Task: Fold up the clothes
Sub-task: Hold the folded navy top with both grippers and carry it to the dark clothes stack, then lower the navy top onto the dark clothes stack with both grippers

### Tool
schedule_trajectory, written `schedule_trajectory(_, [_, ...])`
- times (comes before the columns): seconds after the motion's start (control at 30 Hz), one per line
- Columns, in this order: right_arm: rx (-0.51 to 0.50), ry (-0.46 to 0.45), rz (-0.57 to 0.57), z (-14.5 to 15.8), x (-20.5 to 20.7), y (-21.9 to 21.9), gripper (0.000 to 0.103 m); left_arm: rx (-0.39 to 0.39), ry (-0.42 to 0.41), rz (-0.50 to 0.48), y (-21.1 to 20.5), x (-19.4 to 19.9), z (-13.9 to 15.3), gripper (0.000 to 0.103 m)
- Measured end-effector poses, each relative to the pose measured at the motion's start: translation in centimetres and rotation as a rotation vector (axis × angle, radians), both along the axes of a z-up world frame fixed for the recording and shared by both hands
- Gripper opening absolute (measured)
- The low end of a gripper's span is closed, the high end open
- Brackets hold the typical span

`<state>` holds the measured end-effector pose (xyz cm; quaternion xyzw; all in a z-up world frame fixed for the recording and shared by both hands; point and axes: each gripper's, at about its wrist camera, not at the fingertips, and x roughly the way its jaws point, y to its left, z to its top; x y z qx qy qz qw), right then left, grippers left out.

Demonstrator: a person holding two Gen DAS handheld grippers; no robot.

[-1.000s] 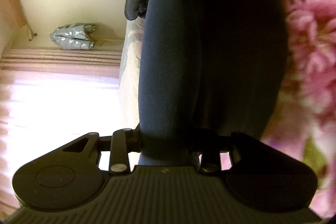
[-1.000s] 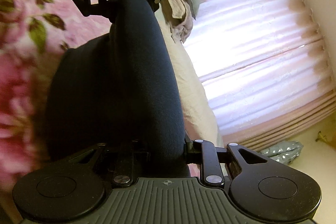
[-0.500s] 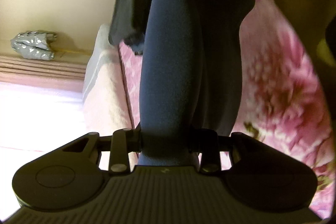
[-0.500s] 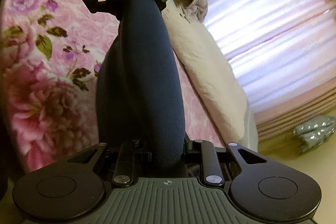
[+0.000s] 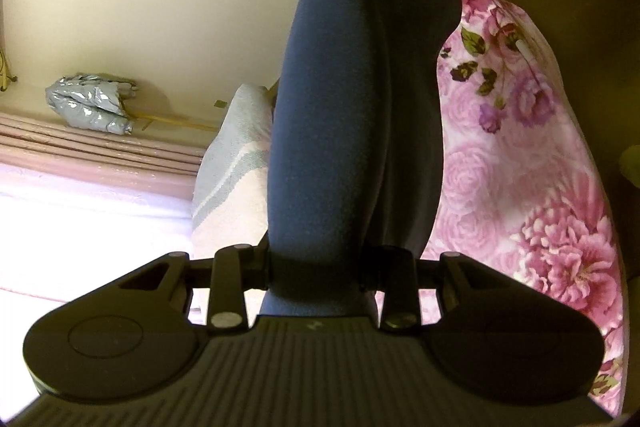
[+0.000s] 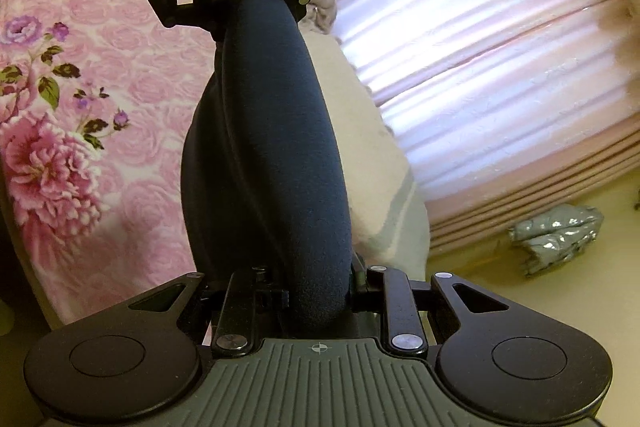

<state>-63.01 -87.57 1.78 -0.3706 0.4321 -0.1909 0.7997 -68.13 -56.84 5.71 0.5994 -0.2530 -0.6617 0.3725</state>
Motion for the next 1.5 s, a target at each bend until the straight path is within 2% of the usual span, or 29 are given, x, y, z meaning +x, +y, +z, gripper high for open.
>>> schedule_trajectory(0.13, [0.014,0.006,0.000,-0.4,-0.2,-0.6,0.022,0.016,-0.003,0.005,-0.3,-0.7,0.2,0.032])
schedule_trajectory(0.23, [0.043,0.014,-0.013,-0.5,-0.1,-0.9,0.022,0.036,-0.004,-0.005,-1.2,-0.6,-1.3,0.032])
schedule_trajectory(0.37, [0.054,0.032,-0.039,-1.1,1.0,-1.3,0.022,0.044,-0.005,-0.041,-2.2,0.3,-1.8,0.032])
schedule_trajectory(0.6, [0.044,0.044,-0.107,-1.0,3.6,-2.1,0.022,0.015,0.017,-0.099,-4.3,2.1,-1.8,0.032])
schedule_trajectory(0.7, [0.024,0.047,-0.132,-0.3,4.5,-2.7,0.022,-0.007,0.034,-0.129,-5.5,2.7,-0.9,0.032])
schedule_trajectory(0.87, [-0.018,0.036,-0.183,1.5,4.8,-5.4,0.023,-0.057,0.076,-0.155,-9.6,1.5,0.8,0.032])
schedule_trajectory(1.07, [-0.092,0.030,-0.222,3.9,3.5,-12.7,0.023,-0.116,0.113,-0.169,-17.7,-2.3,2.4,0.032])
schedule_trajectory(1.27, [-0.141,0.041,-0.174,3.5,1.5,-25.0,0.023,-0.155,0.115,-0.102,-28.9,-7.4,1.6,0.032])
schedule_trajectory(1.37, [-0.164,0.034,-0.134,2.8,0.5,-31.9,0.023,-0.209,0.093,-0.056,-34.3,-9.6,0.5,0.032])
schedule_trajectory(1.5, [-0.177,-0.009,-0.098,0.6,-0.1,-37.9,0.023,-0.186,0.079,-0.018,-37.6,-11.4,-4.4,0.032])
